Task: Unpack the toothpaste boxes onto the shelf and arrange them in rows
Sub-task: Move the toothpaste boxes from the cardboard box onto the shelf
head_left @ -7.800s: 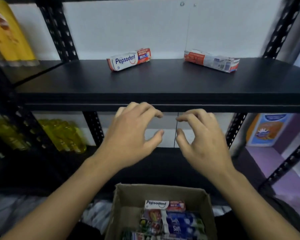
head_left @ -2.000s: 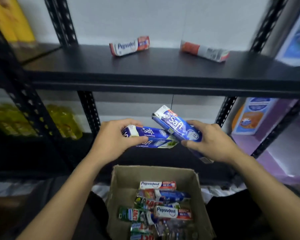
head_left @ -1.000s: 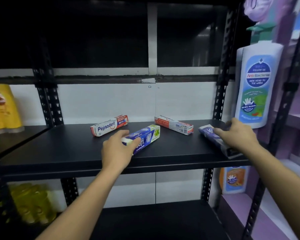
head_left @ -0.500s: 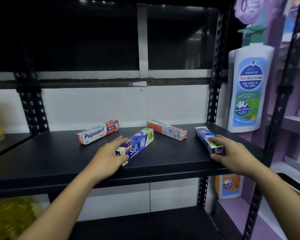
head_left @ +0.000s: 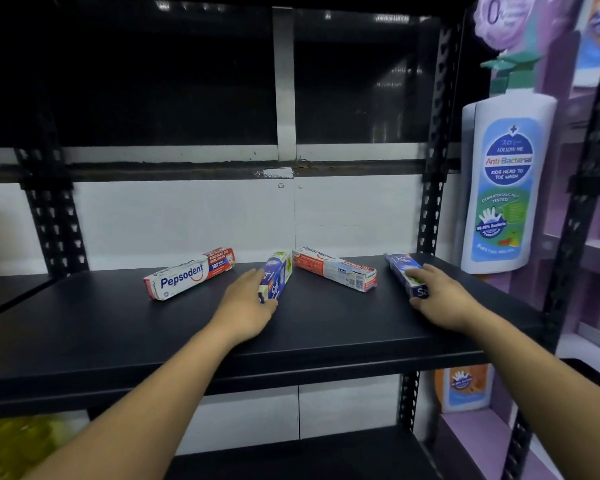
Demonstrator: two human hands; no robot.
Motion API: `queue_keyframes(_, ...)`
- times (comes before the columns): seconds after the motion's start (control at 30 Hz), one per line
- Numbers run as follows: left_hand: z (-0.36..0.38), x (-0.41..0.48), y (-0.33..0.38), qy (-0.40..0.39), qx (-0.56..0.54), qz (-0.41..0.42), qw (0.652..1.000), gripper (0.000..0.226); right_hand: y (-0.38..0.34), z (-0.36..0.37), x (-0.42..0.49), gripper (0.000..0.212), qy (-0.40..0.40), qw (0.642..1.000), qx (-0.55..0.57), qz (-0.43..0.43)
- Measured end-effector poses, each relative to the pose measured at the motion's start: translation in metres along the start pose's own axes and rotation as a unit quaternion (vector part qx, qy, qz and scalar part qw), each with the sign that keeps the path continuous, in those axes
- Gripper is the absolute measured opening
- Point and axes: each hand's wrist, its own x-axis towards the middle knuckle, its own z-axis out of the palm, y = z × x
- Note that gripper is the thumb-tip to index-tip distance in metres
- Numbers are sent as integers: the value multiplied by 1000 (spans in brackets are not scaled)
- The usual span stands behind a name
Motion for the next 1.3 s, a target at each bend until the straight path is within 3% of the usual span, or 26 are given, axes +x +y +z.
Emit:
queue_keyframes(0.23,0,-1,-11,19,-91,-8,996,63,6,16,9,59,76,996,26,36)
queue_keyframes(0.73,4,-2,-17,36,-30,29,998,65,5,22,4,55,124,989,34,72)
queue_keyframes(1.03,4,-12,-12,53,17,47,997,61,2,18,-7,60,103,993,8,64)
queue_keyframes(1.3,3,-35,-1,119,105,90,983,57,-7,22,-31,48,142,989,-1,40)
